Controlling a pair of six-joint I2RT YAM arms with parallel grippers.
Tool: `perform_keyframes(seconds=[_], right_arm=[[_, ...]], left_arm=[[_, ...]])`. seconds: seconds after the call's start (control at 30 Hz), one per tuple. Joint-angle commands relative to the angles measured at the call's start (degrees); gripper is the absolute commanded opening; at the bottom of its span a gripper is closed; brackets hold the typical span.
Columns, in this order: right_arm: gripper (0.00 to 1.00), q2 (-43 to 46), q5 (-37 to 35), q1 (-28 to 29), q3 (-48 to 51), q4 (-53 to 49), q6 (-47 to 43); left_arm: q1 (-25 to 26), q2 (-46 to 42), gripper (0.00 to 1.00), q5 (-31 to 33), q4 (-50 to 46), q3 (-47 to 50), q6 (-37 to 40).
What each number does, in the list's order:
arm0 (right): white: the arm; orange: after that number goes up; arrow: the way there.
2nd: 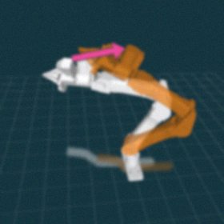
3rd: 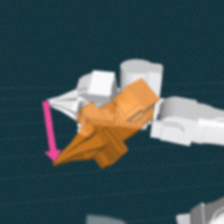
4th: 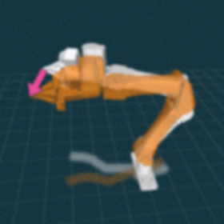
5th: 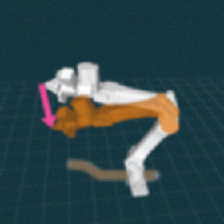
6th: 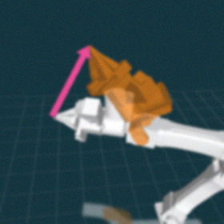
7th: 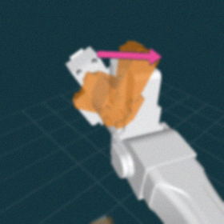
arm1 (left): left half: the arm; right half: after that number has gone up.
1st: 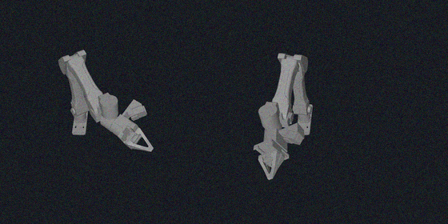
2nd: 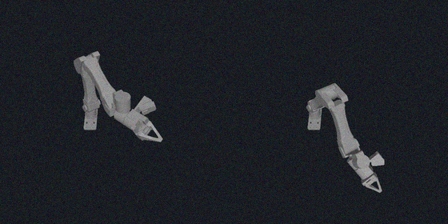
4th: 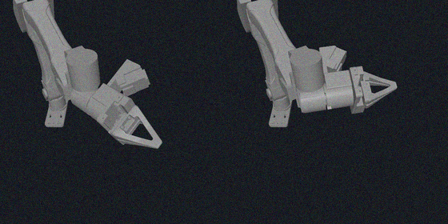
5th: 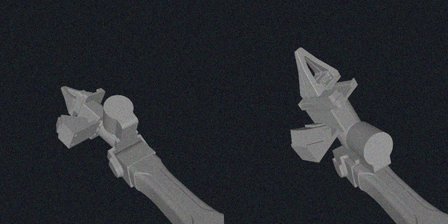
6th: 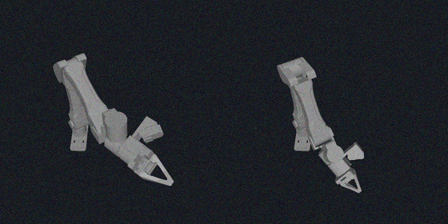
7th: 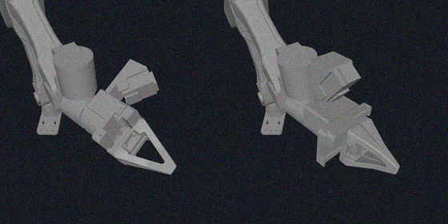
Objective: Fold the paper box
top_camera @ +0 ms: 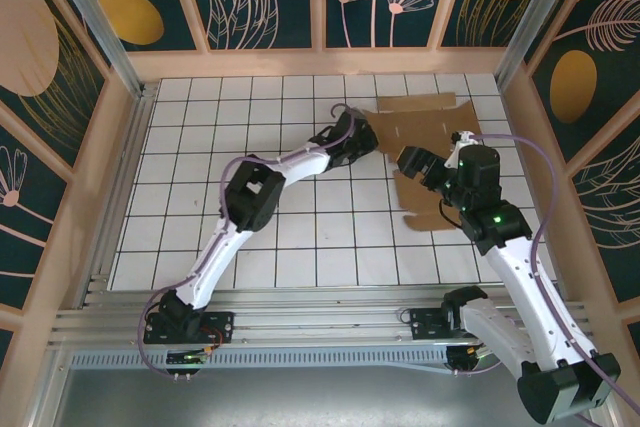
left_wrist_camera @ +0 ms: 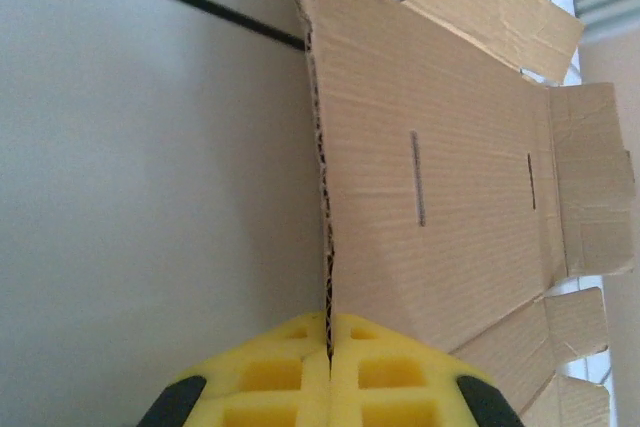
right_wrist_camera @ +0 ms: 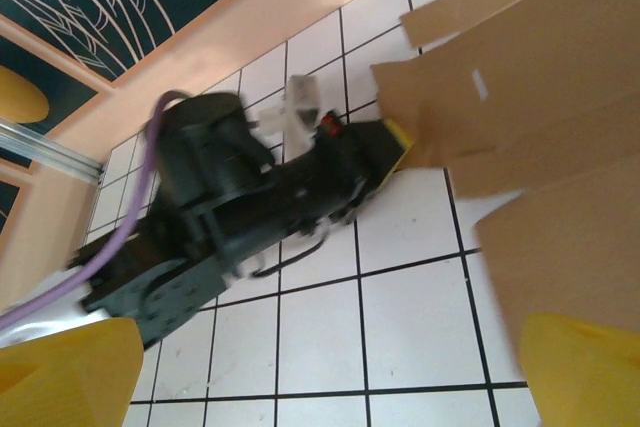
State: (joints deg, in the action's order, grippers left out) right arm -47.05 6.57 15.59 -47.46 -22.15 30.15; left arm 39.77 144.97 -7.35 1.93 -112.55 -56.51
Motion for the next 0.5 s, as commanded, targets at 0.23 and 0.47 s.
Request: perform_keyframes(seconds=[0.23,0.47], right_arm=[[0.98,-7.3,9.4,-6.4,-1.0,3.1,-4.7],[0.98,-26.5,20.8,-10.9,-3.3,15.0,-14.1]], left_arm=[[-12.4,-36.2,0.00,-6.5,-6.5,37.1,28.7],[-15.3,-46.5,0.00,-7.4,7.9,54.2,36.1]])
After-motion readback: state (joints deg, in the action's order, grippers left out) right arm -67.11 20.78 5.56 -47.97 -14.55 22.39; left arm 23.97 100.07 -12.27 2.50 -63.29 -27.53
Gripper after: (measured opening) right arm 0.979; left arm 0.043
